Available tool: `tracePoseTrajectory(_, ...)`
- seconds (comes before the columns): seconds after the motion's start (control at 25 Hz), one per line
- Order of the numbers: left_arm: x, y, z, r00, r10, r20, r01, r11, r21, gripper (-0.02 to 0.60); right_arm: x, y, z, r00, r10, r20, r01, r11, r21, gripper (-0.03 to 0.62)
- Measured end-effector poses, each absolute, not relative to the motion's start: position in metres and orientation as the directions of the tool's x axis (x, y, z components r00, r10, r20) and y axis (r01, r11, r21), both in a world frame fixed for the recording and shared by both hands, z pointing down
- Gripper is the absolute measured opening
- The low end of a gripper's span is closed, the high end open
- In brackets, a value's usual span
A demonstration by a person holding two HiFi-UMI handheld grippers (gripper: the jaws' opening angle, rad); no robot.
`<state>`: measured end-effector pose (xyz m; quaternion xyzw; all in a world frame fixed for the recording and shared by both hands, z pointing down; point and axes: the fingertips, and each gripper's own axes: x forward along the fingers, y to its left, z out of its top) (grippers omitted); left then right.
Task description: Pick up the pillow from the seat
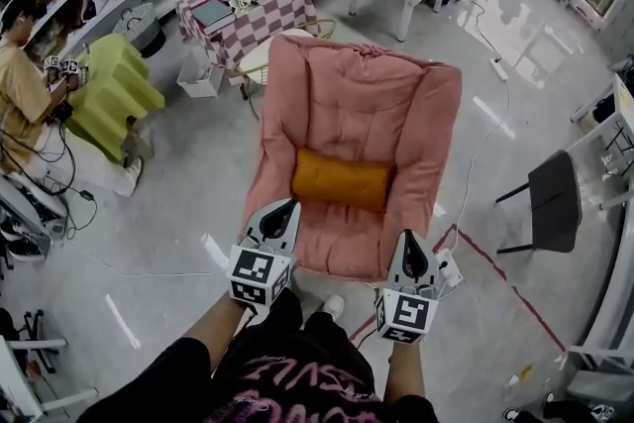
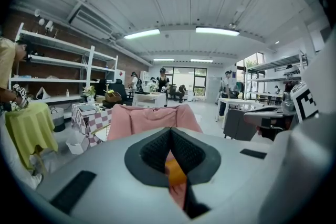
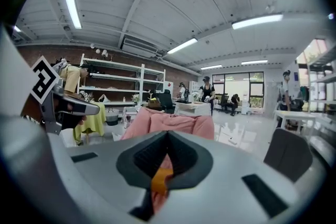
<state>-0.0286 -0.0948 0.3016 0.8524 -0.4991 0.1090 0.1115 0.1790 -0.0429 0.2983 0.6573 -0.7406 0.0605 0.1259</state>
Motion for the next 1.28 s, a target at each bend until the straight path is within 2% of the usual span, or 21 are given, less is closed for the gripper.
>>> tracePoseTrajectory(0.6, -0.051, -0.11, 0.314, 0.479, -0.817, 0.322, -0.874, -0.475, 0.097, 0.009, 0.154, -0.058, 0.302, -0.12, -0.957, 0.263, -0.989, 0.139, 0.057, 0.02)
tracePoseTrajectory(1.28, -0.053, -0.138, 0.373, 0.483, -0.784, 0.39, -0.873, -0.468, 0.14, 0.009, 0.151, -0.089, 0.359, -0.111, -0.923, 0.369, -0.991, 0.133, 0.035, 0.02)
